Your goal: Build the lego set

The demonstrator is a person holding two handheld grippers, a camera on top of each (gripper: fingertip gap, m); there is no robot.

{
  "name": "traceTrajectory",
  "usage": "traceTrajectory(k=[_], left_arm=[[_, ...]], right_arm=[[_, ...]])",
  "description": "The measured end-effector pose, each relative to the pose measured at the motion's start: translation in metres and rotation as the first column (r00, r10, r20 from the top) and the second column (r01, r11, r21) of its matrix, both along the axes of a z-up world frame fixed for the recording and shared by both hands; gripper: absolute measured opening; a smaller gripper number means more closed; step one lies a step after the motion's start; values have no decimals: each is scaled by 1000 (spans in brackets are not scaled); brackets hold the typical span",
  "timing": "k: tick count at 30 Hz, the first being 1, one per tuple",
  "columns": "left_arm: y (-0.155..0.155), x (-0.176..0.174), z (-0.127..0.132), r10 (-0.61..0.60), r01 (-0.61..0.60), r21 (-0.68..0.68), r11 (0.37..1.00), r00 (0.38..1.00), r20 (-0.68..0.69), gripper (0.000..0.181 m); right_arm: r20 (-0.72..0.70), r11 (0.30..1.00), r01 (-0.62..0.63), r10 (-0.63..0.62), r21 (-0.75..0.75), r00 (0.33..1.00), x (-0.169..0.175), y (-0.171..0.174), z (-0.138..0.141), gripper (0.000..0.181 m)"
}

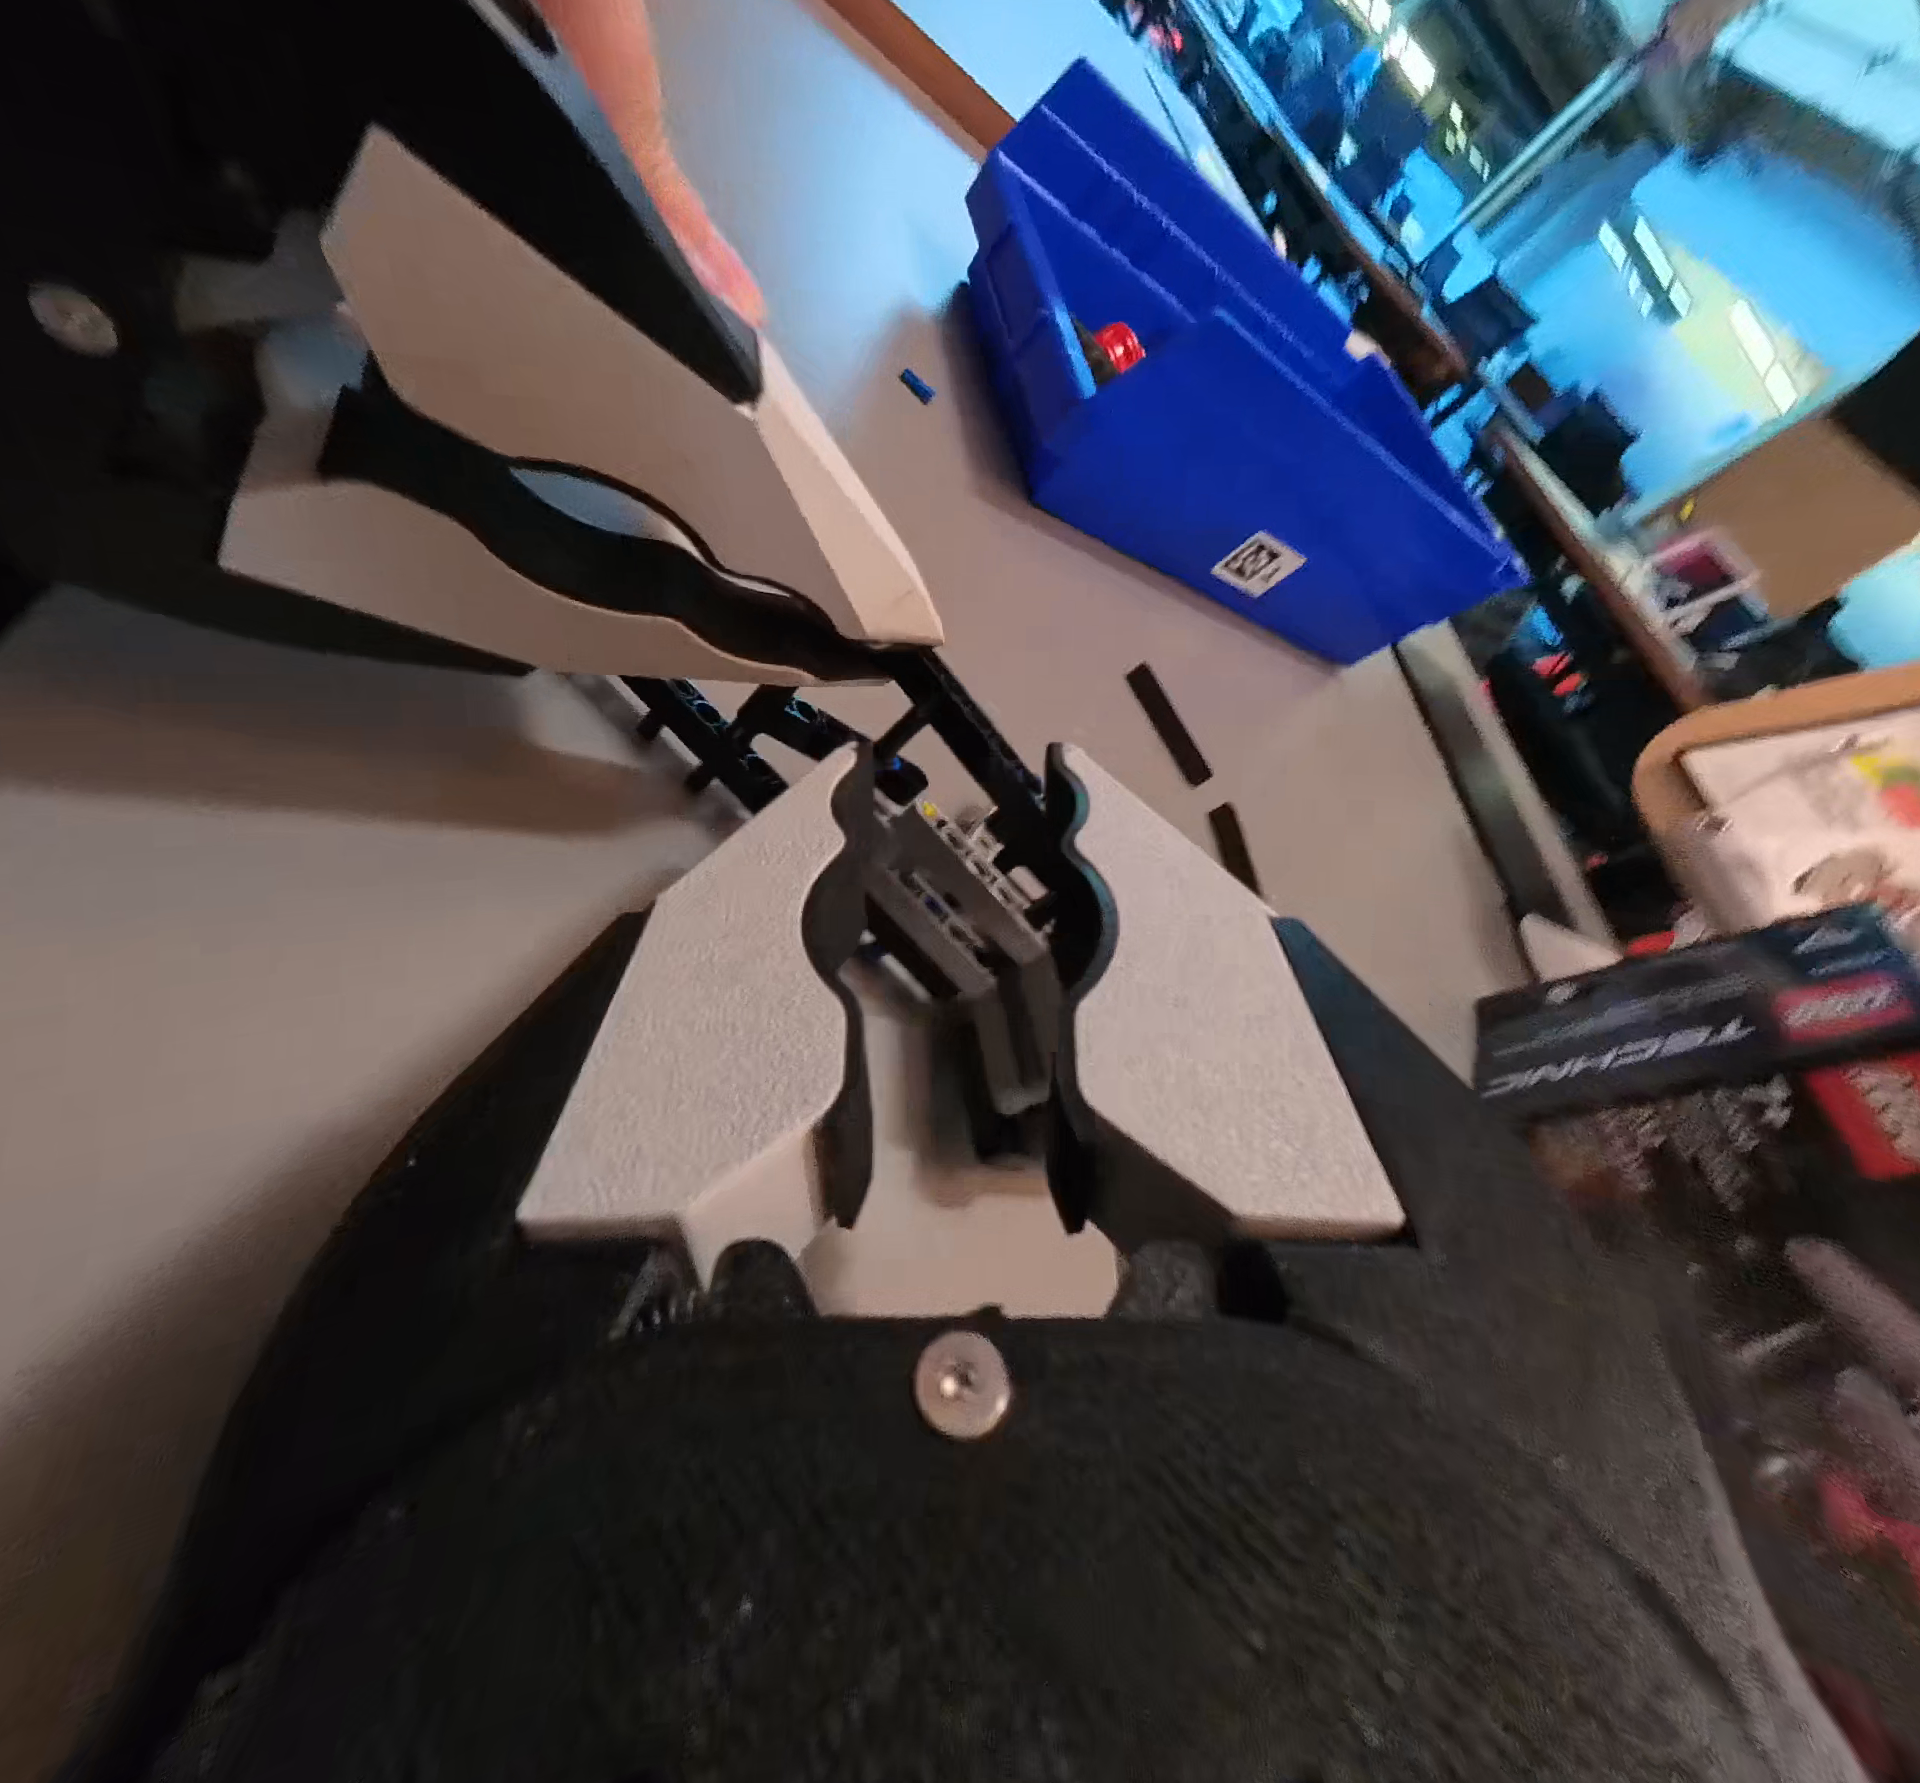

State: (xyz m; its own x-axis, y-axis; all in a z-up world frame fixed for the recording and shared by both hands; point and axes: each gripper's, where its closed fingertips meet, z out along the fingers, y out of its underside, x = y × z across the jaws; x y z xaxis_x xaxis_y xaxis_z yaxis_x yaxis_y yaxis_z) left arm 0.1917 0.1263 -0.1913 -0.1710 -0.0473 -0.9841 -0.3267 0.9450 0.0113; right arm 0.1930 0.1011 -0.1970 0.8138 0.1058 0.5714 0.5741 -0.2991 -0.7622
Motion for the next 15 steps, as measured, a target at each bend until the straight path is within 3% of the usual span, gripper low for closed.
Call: traceTrajectory(k=[1, 3, 5, 7, 11, 15], left_arm=[[-1, 0, 0, 1, -1, -4, 1000, 1000, 0, 6], [-5, 0, -3, 2, -2, -11, 1000, 1000, -1, 6], [-8, 0, -5, 4, -4, -11, 1000, 1000, 3, 6], [-11, 0, -6, -1, 1, -6, 1000, 1000, 4, 6], [-15, 2, -8, -12, 12, -1, 1000, 1000, 2, 6], [-18, 4, -8, -14, 14, 0, 1000, 1000, 2, 6]], right_arm=[[-37, 999, 31, -32, -13, 999, -1, -2, -2, 20], [-83, 995, 95, -95, -8, 992, -2, -4, 2, 13], [-223, 990, 144, -141, -3, 965, -6, -3, 3, 3], [-338, 985, 168, -170, -33, 926, -12, -2, -5, 3], [-346, 970, 227, -243, -87, 906, -6, 0, -14, 17], [-356, 967, 232, -255, -107, 899, -5, 2, -17, 2]])
